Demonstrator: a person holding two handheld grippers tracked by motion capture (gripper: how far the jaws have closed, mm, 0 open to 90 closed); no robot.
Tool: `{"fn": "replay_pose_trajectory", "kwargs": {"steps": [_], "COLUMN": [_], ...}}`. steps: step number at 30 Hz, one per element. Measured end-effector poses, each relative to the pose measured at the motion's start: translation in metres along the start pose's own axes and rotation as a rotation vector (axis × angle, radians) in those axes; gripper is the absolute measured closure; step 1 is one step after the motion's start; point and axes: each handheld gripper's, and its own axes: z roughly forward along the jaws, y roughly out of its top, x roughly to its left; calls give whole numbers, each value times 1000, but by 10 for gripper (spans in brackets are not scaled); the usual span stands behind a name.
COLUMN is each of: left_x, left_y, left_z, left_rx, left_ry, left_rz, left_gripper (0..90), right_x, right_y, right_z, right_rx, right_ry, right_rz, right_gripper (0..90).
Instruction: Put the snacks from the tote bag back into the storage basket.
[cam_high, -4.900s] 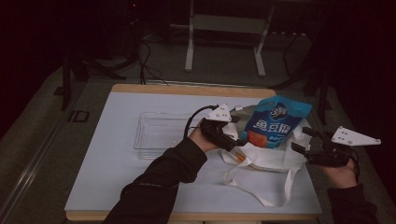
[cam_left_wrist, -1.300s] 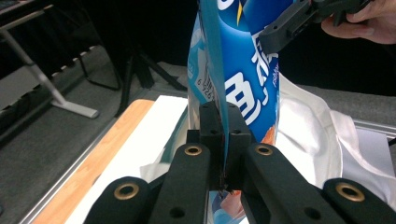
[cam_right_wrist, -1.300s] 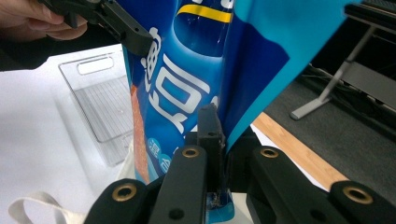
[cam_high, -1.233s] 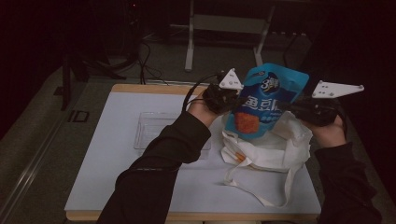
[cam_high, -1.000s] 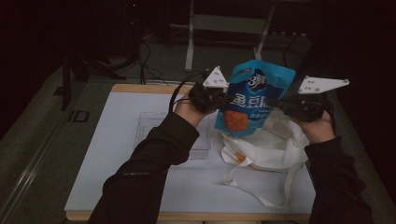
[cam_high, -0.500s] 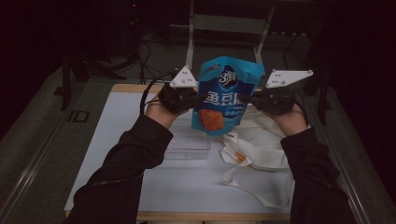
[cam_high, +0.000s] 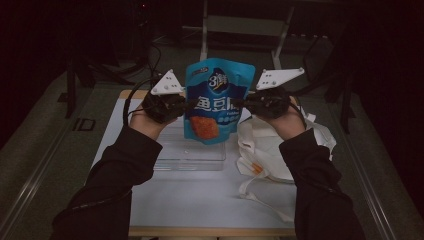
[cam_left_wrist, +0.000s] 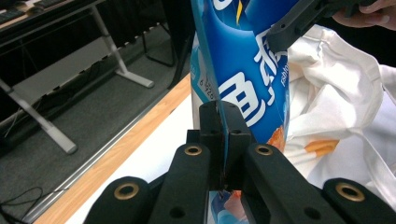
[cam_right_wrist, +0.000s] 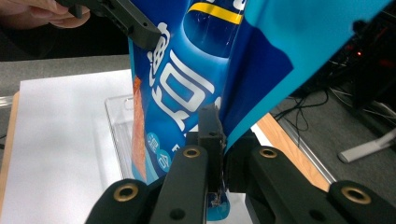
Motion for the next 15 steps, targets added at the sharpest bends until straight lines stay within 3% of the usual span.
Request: {"fn": "replay_pose_trajectory", "kwargs": {"steps": [6, 11, 15], "left_x": [9, 12, 18], "left_y": [-12, -21, -31], "left_z": [-18, -25, -29], "left_rx": [-17, -18, -50], "left_ry": [15, 16, 7], "left_rz": [-21, -23, -48], "left_gripper": [900, 900, 900], "right_x": [8, 11, 14], "right_y": [11, 15, 15], "right_z": [14, 26, 31], "right_rx": [-13, -15, -37], "right_ry": [26, 46, 58], "right_rz": [-15, -14, -13], "right_gripper": [884, 885, 884]}}
